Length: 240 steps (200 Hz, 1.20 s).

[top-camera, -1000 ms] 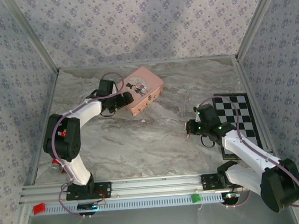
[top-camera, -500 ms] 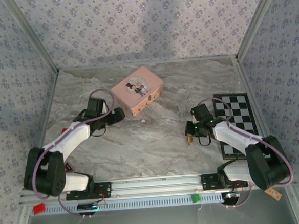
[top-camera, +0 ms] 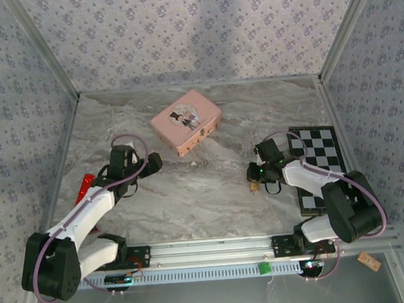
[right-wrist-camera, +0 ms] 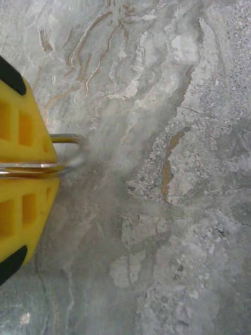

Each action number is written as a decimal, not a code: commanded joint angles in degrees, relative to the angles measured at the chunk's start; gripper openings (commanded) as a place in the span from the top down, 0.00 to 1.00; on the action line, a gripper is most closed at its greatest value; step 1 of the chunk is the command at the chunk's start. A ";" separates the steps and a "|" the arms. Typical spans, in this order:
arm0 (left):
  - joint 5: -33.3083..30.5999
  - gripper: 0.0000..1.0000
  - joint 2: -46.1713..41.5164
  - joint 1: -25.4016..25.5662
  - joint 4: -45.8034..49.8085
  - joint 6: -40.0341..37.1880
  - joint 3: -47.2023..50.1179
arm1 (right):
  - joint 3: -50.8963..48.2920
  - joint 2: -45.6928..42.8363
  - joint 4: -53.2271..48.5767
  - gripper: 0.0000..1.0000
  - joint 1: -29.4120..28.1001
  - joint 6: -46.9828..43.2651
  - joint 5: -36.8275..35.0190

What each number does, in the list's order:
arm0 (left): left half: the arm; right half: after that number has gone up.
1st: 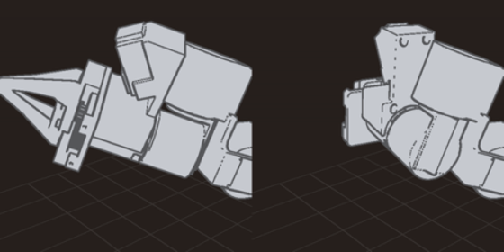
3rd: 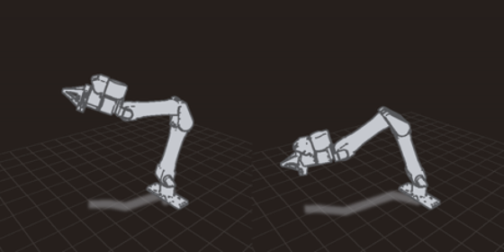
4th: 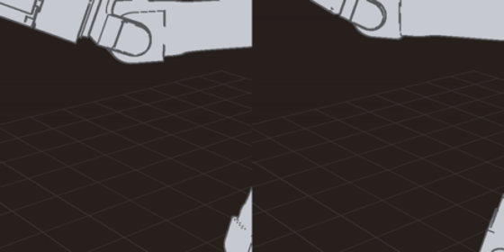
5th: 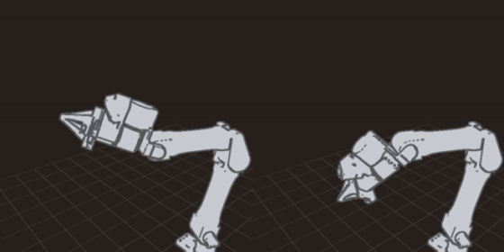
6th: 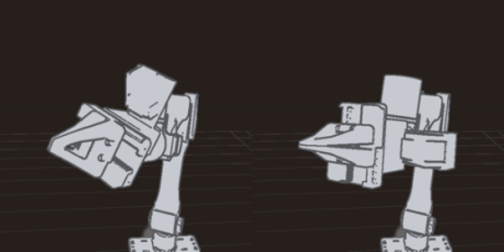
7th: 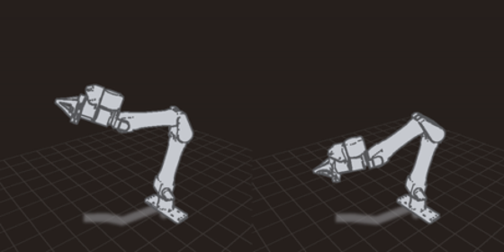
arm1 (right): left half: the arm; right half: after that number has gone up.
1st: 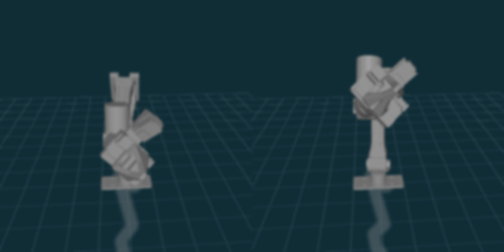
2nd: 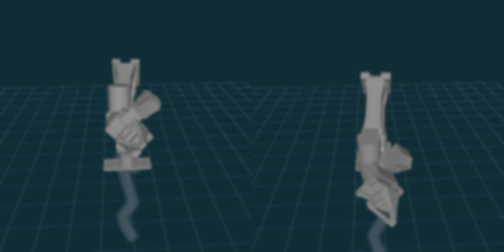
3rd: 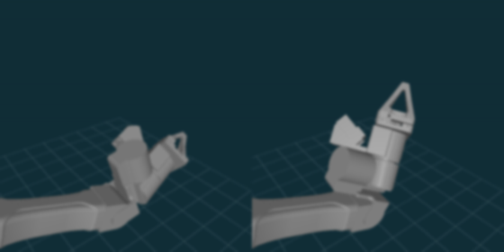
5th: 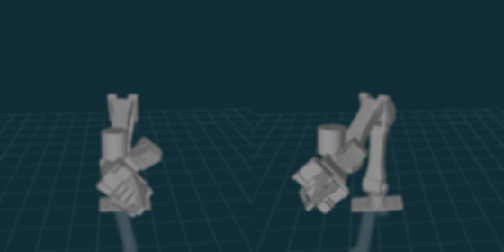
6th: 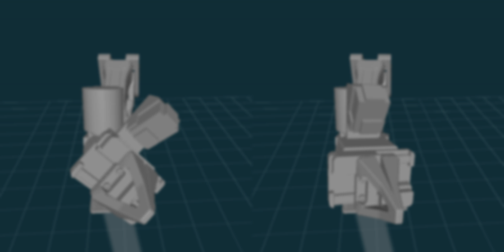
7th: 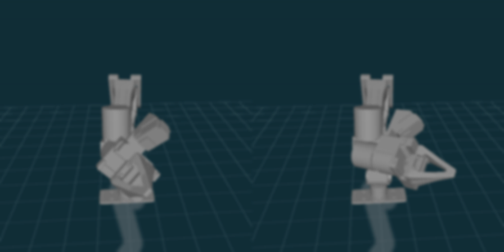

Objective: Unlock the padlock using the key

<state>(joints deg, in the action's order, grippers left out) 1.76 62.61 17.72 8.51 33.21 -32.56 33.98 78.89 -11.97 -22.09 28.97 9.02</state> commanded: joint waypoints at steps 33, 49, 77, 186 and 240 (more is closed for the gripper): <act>-3.14 0.00 -1.39 -0.65 -1.38 -1.37 0.37 | 2.19 -4.80 -5.19 0.54 0.37 -1.62 -2.95; -4.08 0.00 -2.28 -0.75 -0.60 -1.79 0.13 | 2.92 -7.05 -7.51 0.50 0.41 -2.36 -4.39; -6.87 0.00 -5.62 -0.75 1.07 -2.38 -0.14 | 5.31 -12.24 -12.04 0.44 0.46 -4.08 -6.32; -45.99 0.00 -4.50 -1.88 2.13 -4.56 -4.25 | 9.76 -31.78 -6.55 0.01 -1.89 -19.26 -38.51; -57.37 0.00 3.13 -5.14 -18.51 -17.21 4.56 | -0.14 -28.45 3.77 0.01 4.30 -24.49 -42.19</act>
<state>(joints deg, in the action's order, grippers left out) -48.80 65.43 13.54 1.78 23.70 -32.08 36.42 49.58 -13.89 -20.40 7.68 -30.98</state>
